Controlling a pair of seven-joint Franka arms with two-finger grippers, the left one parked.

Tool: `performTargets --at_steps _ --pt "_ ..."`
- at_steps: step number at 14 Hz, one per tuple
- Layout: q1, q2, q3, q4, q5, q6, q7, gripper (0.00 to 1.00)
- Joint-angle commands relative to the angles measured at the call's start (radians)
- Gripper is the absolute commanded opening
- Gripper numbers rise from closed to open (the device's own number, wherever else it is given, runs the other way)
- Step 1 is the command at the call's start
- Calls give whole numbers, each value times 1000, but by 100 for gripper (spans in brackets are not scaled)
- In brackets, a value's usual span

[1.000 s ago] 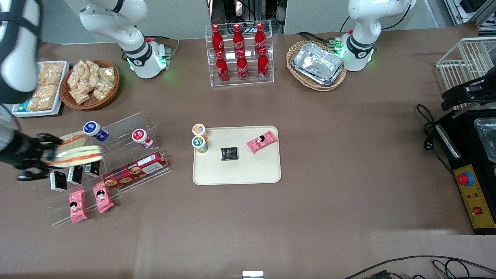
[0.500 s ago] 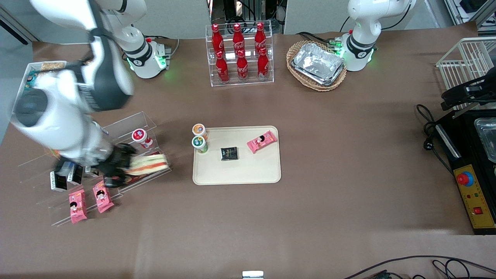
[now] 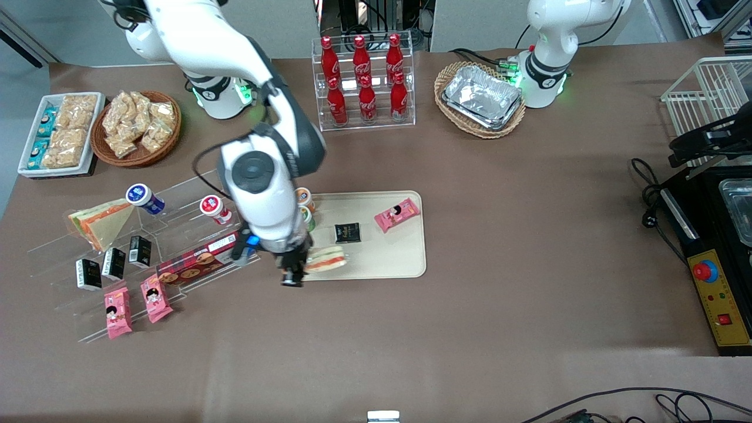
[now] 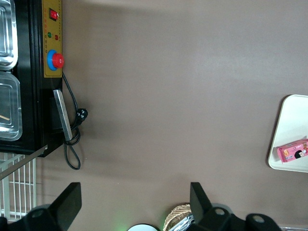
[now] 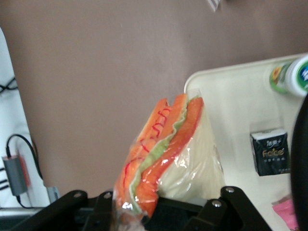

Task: Place sandwich on tray
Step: 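Lift the wrapped sandwich and carry it toward the cream tray, then lower the sandwich onto the cream tray and open the right gripper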

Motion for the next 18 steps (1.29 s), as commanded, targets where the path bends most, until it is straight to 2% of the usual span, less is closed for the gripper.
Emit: performTargets --at_steps 1,6,10,14,17,18 --pt "63 62 -14 17 -18 78 63 0" --pt "77 105 -13 3 -11 114 51 0" --pt "114 111 -11 -86 -8 267 60 0" --pt "137 156 -5 -98 14 324 67 0" --pt "151 154 -5 -132 86 353 65 0" --pt "153 156 -5 -149 89 381 67 0"
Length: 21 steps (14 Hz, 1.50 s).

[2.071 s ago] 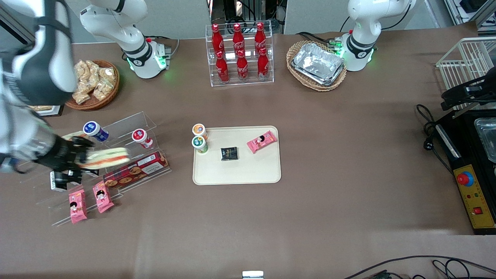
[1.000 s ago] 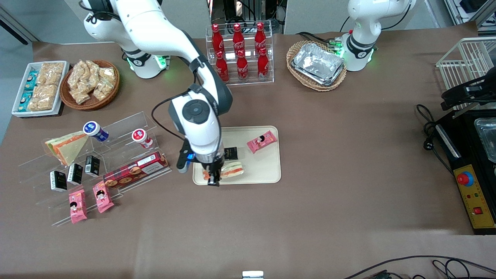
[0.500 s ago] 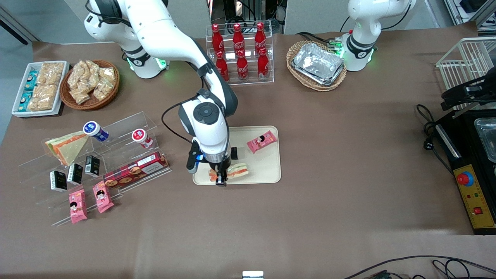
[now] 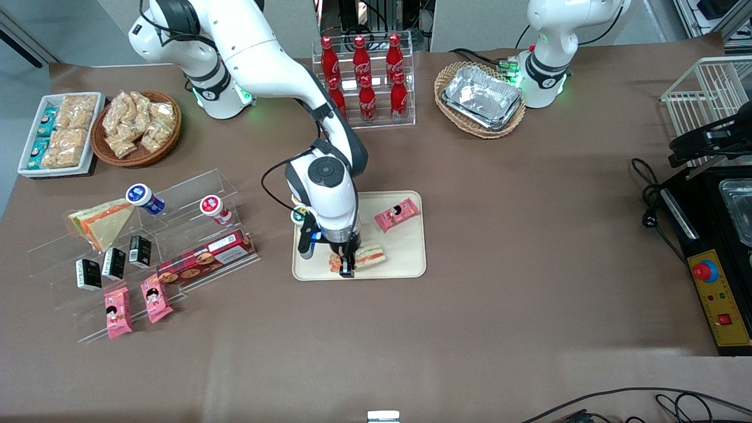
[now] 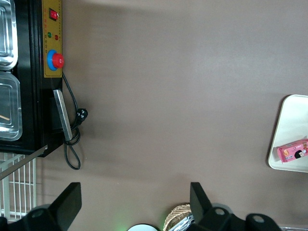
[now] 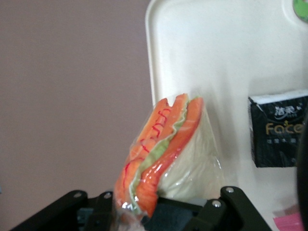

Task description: Place sandwich on tray

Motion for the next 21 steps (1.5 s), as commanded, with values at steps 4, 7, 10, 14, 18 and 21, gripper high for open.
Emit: performTargets --at_steps 4,7,10,14,18,21 --pt "25 10 -11 -82 46 141 17 0" --pt "33 15 -12 -80 44 155 36 0" --pt "31 30 -12 -79 47 164 51 34" --pt "24 32 -17 -76 38 163 146 100" --pt "19 26 -19 -76 35 143 137 100" --pt "13 -48 -37 -42 35 -31 88 100"
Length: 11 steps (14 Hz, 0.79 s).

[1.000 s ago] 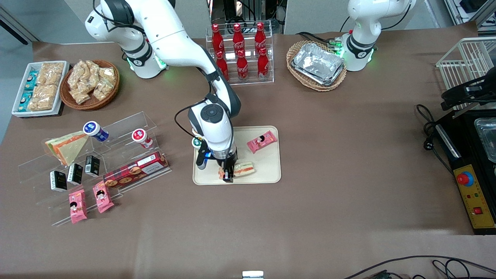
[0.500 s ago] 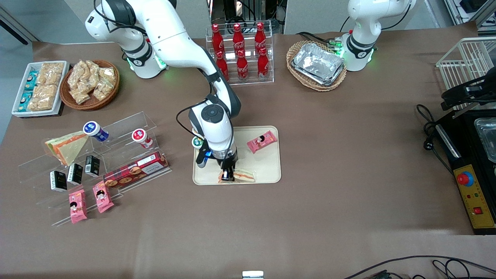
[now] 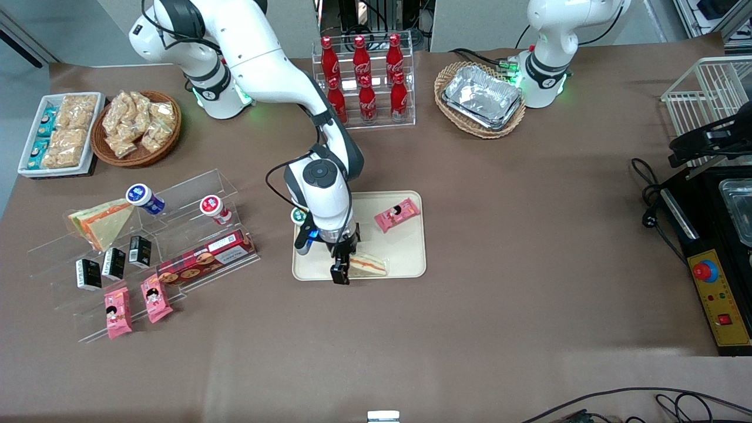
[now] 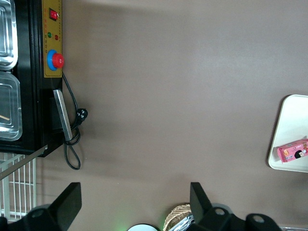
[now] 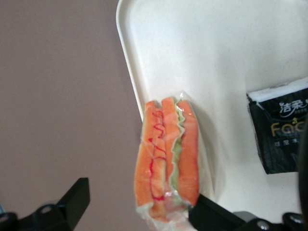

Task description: Place sandwich on tray

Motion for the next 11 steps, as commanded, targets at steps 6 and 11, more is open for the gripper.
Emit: performTargets --at_steps 6,11 --pt "-27 -213 -21 50 16 -346 -89 100" --pt "-142 -403 -21 51 17 -544 -190 100"
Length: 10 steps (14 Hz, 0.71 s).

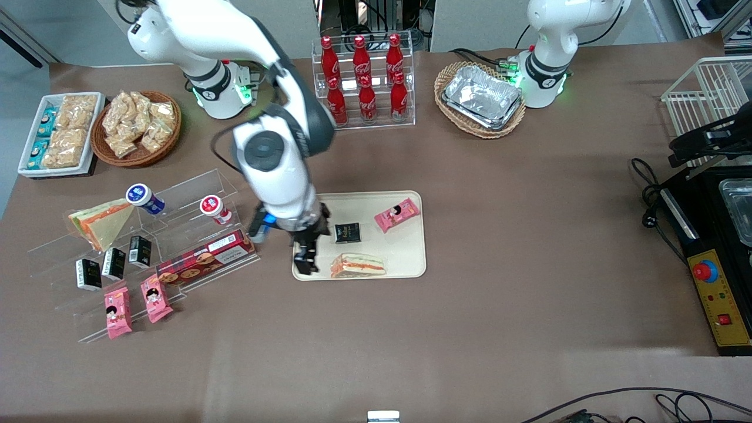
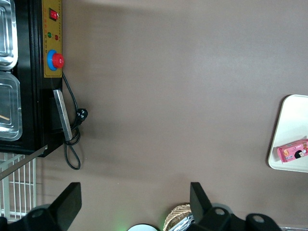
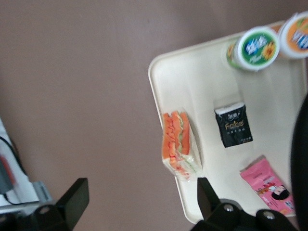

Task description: Place sandwich on tray

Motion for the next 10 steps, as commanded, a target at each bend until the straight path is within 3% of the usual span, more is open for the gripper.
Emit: performTargets --at_steps 1,4,8,9,10 --pt "-98 -148 8 -13 17 -123 -133 100" --pt "-185 -215 8 -13 3 -206 -362 100" --pt "-377 -286 20 -13 2 -370 -750 100" --pt "-413 -301 20 -13 -12 -399 -912 100" --pt "-441 -310 20 -13 -79 -419 -1101 100"
